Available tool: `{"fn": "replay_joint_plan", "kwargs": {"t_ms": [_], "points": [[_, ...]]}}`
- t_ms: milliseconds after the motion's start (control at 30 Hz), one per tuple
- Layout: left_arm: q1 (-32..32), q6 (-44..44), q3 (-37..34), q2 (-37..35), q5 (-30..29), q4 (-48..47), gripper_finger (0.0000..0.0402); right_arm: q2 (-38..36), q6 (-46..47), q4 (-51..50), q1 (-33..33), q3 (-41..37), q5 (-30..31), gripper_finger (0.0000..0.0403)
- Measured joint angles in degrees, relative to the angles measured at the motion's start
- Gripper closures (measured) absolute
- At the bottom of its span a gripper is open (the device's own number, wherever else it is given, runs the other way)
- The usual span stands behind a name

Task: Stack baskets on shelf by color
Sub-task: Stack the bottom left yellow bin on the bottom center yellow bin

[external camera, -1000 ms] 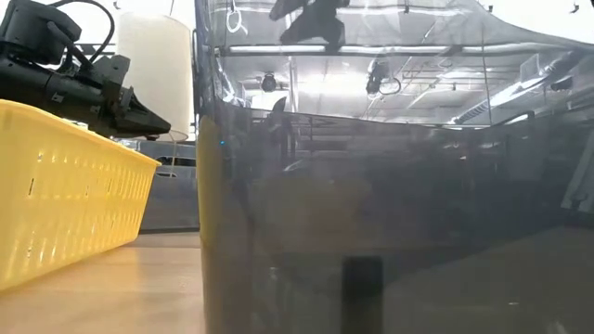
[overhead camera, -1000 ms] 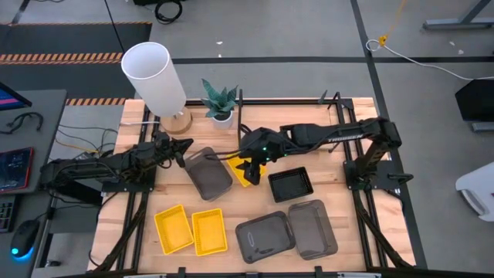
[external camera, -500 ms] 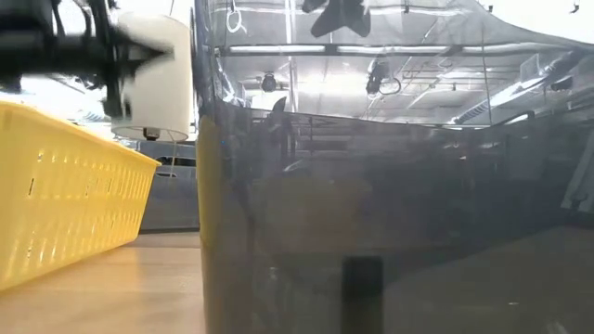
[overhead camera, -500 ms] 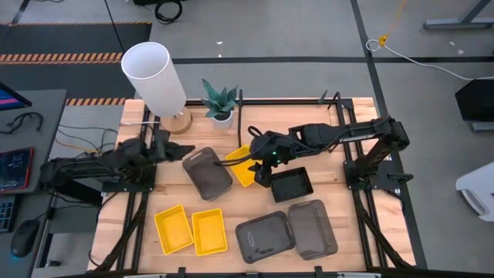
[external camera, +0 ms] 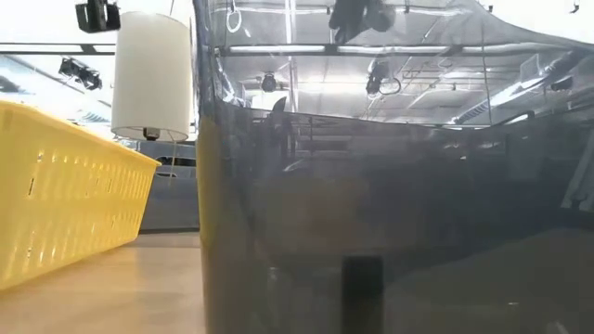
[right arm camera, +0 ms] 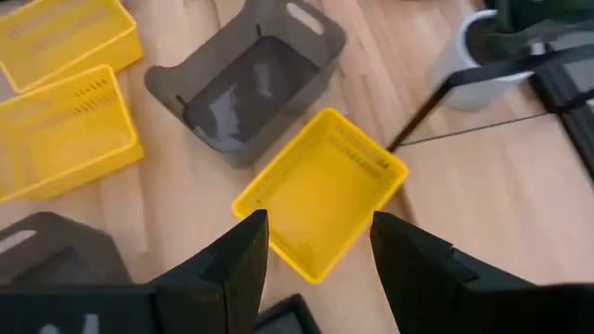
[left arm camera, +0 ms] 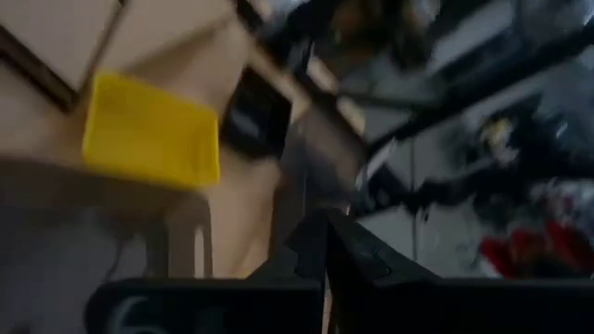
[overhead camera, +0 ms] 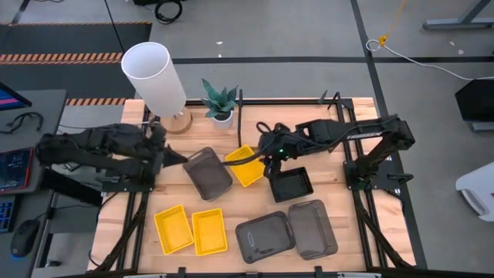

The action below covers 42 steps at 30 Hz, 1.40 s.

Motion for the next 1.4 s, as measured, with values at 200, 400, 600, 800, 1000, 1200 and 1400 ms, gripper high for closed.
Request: {"fn": "replay_joint_plan", "kwargs": {"t_ms": [200, 400, 600, 800, 1000, 1200, 1400], "points": [[-9.83, -7.32, 6.94, 11.03, 0.07, -11.07, 0.0396, -4.77, -0.5, -2.29, -0.36, 0.0, 4.42, 0.0206], [-19.85, -16.98, 7.0, 20.85, 1.61, -13.47, 0.0368, -8.82, -3.09, -2.26, -0.73, 0.0, 8.46, 0.0206], [-27.25, -25.51, 6.98, 28.59, 4.27, -22.29, 0.0343, -10.69, -5.3, -2.13, -2.22, 0.0, 9.56, 0.0206], [-29.57, -27.01, 6.98, 31.03, 1.13, -29.37, 0.0334, -10.77, -8.08, -0.43, -3.73, 0.0, 9.37, 0.0206], [-30.41, -23.73, 5.24, 30.19, -1.67, -29.33, 0.0351, -10.77, -8.14, 0.96, -4.16, -0.01, 8.95, 0.0206], [-30.45, -27.13, -6.99, 25.84, 4.9, -16.6, 0.0385, -10.77, -6.45, 2.2, -3.45, -0.02, 8.74, 0.0206], [-30.51, -30.86, -11.71, 24.51, 5.81, -16.23, 0.0358, -10.76, -4.1, 2.2, -2.18, -0.02, 7.39, 0.0206]]}}
